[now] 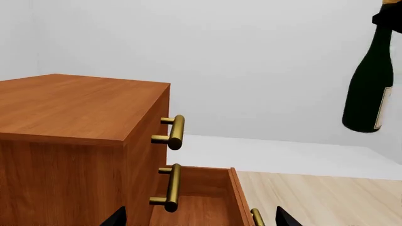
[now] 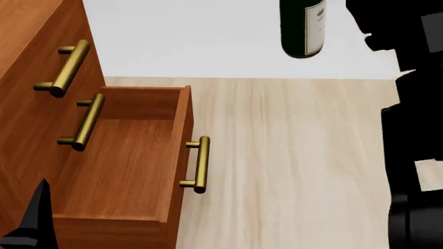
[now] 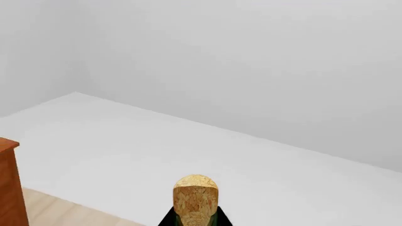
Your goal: Put the wine bottle in the bottom drawer of the cabinet.
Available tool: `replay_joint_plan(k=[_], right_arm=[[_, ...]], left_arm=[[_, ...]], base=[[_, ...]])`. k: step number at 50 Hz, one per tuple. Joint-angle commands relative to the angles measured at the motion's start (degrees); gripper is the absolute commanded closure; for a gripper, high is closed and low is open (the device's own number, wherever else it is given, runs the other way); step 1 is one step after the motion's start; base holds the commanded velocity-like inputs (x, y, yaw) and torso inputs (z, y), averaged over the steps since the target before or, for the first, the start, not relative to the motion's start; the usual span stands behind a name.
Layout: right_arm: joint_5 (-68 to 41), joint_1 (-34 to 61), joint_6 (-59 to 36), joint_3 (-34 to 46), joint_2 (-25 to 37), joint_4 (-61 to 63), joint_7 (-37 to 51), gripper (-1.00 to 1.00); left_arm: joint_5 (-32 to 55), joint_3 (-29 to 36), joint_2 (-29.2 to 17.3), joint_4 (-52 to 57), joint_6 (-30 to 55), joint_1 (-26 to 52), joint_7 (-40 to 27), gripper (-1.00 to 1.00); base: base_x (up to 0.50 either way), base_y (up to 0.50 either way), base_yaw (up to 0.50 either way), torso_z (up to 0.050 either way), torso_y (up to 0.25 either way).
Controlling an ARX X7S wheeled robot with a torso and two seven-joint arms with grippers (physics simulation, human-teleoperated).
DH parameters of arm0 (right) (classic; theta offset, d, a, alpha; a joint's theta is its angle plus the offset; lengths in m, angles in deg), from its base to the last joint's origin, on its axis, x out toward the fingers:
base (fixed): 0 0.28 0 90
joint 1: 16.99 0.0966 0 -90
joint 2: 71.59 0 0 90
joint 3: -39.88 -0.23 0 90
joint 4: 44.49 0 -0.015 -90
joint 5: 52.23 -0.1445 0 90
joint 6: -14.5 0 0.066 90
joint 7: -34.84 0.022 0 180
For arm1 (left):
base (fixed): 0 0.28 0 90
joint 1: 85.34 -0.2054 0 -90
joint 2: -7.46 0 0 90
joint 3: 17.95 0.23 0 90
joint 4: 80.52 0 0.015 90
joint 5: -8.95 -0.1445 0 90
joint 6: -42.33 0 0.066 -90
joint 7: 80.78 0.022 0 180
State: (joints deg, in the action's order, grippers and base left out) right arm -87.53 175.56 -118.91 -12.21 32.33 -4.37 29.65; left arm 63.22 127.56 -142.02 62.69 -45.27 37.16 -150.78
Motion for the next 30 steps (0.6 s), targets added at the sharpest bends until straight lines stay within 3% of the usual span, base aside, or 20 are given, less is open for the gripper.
replay_joint_plan(k=[1, 16, 21, 30], right_arm=[[5.5, 10.2, 9.07, 1.67, -9.62, -24.95, -9.37, 1.0], [18.07, 9.43, 5.2, -10.77, -13.77, -25.08, -14.44, 1.0], [14.27, 9.15, 3.87, -9.69, -13.89, -25.08, -14.18, 1.0], [0.93, 8.91, 4.1, -0.21, -13.91, -25.08, -13.01, 1.0]], left_arm=[[-0.29, 0.11, -0.15, 0.06, -0.42, -0.51, 0.18, -1.0], [0.16, -0.35, -0.74, 0.02, -1.29, -0.65, 0.17, -1.0], [0.29, -0.31, -0.76, -0.26, -1.3, -0.77, 0.19, -1.0], [-0.26, -0.33, -1.26, -0.58, -2.36, -1.78, 0.37, -1.0]], base=[[0.0, 0.0, 0.0, 0.0, 0.0], [0.0, 0.0, 0.0, 0.0, 0.001], [0.0, 0.0, 0.0, 0.0, 0.002], [0.0, 0.0, 0.0, 0.0, 0.0]])
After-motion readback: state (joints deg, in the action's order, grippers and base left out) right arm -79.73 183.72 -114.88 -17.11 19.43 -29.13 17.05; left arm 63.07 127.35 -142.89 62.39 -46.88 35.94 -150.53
